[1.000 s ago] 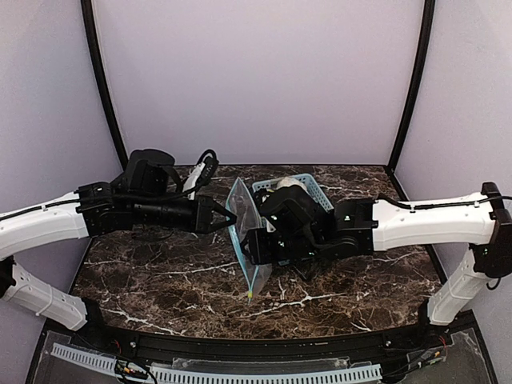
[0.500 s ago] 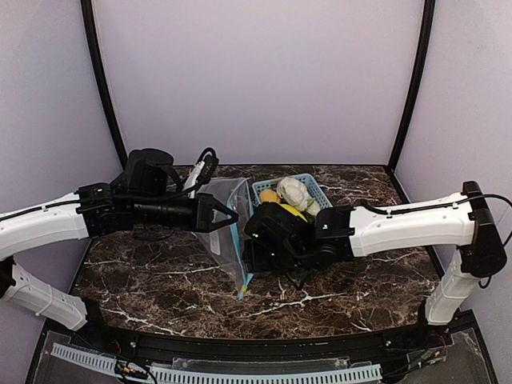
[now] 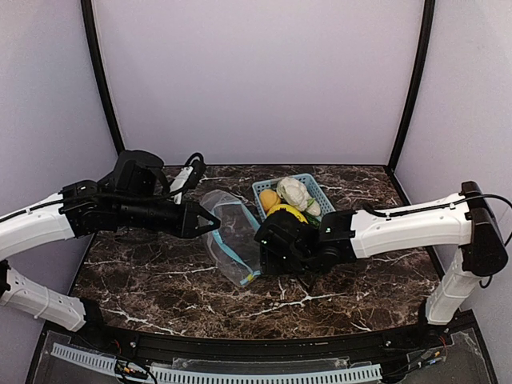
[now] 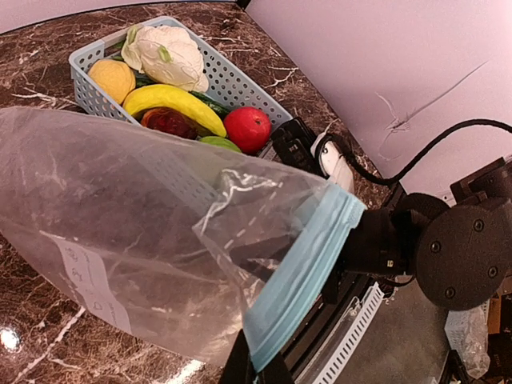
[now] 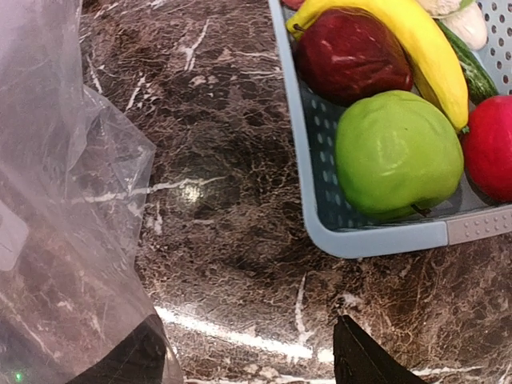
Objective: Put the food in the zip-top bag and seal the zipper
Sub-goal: Open the zipper food storage bag at the center of the board.
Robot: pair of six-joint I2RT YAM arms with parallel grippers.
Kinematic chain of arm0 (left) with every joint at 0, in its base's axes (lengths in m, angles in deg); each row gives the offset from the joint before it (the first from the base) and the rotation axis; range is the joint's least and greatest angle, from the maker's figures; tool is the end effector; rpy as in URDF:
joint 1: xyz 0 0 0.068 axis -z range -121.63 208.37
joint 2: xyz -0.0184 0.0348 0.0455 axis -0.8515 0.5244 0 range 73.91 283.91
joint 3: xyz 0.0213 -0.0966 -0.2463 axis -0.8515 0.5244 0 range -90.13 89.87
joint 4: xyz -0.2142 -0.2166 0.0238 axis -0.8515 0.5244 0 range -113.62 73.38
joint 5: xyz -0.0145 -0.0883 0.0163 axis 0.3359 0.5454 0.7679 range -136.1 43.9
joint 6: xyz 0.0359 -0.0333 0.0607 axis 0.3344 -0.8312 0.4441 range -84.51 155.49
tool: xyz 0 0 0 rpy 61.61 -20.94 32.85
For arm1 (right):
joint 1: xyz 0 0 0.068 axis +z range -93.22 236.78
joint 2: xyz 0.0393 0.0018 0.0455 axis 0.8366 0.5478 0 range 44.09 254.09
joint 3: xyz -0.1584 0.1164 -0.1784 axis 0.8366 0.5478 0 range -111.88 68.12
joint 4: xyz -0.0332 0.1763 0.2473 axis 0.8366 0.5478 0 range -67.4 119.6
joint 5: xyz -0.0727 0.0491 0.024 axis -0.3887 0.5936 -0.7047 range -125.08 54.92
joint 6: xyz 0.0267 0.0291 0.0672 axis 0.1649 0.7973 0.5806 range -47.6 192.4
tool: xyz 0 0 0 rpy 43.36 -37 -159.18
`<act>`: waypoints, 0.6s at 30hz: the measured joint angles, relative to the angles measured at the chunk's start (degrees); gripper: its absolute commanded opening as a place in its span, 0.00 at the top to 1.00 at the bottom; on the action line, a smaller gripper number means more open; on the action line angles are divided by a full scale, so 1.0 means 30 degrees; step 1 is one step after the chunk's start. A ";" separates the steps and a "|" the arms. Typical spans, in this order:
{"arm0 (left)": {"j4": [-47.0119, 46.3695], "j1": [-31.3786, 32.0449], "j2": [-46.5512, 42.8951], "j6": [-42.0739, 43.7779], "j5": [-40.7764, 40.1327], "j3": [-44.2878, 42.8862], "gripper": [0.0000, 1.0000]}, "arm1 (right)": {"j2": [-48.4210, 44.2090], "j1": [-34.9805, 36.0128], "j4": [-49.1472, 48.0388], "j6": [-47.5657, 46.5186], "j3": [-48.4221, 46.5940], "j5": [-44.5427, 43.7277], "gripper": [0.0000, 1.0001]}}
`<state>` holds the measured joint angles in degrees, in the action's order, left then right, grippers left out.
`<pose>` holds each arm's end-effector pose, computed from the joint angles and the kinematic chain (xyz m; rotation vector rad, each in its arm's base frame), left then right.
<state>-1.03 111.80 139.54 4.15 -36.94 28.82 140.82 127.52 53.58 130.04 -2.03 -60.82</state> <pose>0.1905 -0.2746 0.3198 0.5313 2.1545 -1.0438 0.1625 0.3771 0.1781 -0.1186 2.4738 0.4013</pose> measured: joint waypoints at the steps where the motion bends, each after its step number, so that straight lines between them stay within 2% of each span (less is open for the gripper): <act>1: 0.0321 0.0000 -0.0153 0.0117 -0.0189 0.0000 0.99 | -0.0109 -0.0131 0.0022 0.0095 0.0219 0.0015 0.30; 10: 0.2375 0.0022 -0.0882 0.0860 -0.1231 -0.0393 0.99 | -0.1020 -0.0430 -0.0182 0.0131 0.0692 0.0189 0.22; 18: 0.2346 0.0022 -0.0379 0.0867 -0.0831 -0.0423 0.99 | -0.1333 -0.0255 -0.2688 -0.3825 0.0707 0.2193 0.06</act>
<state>6.01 111.87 138.40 6.76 -39.43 27.55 136.82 126.76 45.52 118.57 0.09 -54.24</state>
